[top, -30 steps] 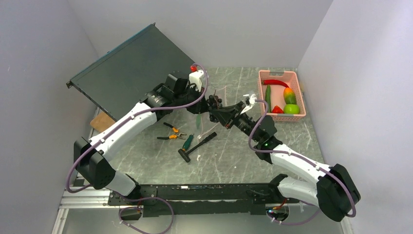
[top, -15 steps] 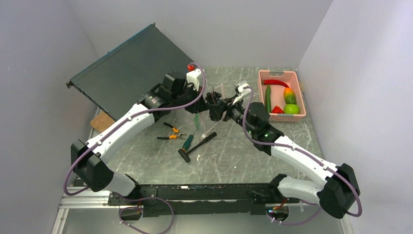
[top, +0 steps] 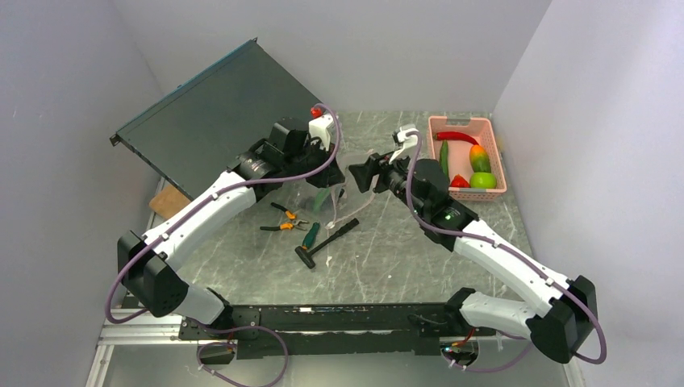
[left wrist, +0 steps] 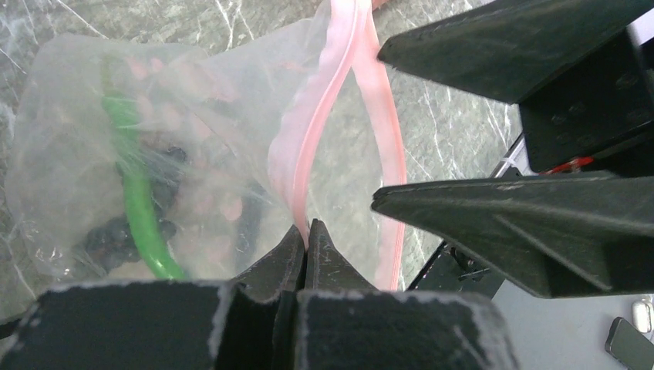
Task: Place the food in the zip-top bag and seal the zipper
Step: Place the fake fruit in the zipper food storage bag, then pick up the fake vegetable from the bin.
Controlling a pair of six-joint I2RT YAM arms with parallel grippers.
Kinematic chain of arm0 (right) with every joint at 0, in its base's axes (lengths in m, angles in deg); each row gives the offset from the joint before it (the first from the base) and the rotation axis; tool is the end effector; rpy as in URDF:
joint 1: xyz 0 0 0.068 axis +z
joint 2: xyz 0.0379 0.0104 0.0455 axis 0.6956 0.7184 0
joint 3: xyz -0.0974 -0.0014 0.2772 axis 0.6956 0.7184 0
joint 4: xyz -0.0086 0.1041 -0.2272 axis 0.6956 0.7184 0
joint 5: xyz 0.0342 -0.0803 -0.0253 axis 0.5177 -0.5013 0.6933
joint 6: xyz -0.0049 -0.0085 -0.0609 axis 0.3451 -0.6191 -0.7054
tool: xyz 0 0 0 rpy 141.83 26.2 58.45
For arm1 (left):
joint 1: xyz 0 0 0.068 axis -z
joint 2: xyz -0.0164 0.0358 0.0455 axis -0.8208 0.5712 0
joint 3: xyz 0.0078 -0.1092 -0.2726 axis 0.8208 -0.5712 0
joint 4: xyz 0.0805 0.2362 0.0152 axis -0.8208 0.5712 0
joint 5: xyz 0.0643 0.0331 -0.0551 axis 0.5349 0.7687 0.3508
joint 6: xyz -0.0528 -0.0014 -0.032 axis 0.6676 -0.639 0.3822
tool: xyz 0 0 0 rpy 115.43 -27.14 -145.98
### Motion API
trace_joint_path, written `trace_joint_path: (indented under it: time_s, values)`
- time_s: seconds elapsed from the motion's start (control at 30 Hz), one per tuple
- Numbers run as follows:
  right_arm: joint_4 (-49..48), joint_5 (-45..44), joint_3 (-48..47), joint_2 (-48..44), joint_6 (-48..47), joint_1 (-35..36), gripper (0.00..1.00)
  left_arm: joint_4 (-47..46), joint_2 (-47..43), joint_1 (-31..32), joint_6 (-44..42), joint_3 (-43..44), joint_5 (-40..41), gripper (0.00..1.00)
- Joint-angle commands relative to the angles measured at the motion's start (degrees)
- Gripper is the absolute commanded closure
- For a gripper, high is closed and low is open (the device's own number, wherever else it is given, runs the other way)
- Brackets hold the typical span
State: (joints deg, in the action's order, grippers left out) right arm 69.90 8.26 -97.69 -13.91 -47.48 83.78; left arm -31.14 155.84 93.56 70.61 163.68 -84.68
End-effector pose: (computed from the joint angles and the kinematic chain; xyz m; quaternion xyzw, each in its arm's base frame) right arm 0.1916 0.1553 0.3672 -0.1299 0.7221 0.2972 0.6110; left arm 0.2443 -0.2125 0.3849 0.2260 0.8301 -0.3584 0.3624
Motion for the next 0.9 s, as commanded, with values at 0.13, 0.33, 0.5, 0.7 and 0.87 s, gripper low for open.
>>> trace_joint_path:
  time_s: [0.13, 0.33, 0.5, 0.7, 0.87]
  values:
    - [6.9, -12.5, -7.7, -2.6, -0.4, -0.2, 0.27, -0.9, -0.3, 0.1, -0.2, 1.5, -0.7, 1.0]
    - [16.8, -18.5, -12.3, -2.0, 4.5, -7.2, 0.24, -0.8, 0.1, 0.1, -0.3, 1.5, -0.7, 1.0]
    - [24.4, -11.7, -14.5, 1.1, 11.0, -22.2, 0.24, -0.8, 0.2, 0.2, -0.3, 1.5, -0.8, 1.0]
    - [27.3, -12.6, -14.0, 5.6, 13.6, -33.4, 0.21, -0.6, 0.2, 0.1, -0.3, 1.7, -1.0, 1.0]
    - [28.9, -7.7, -16.0, 13.7, 15.4, -39.3, 0.2, -0.7, 0.4, 0.2, -0.3, 1.8, -1.5, 1.0]
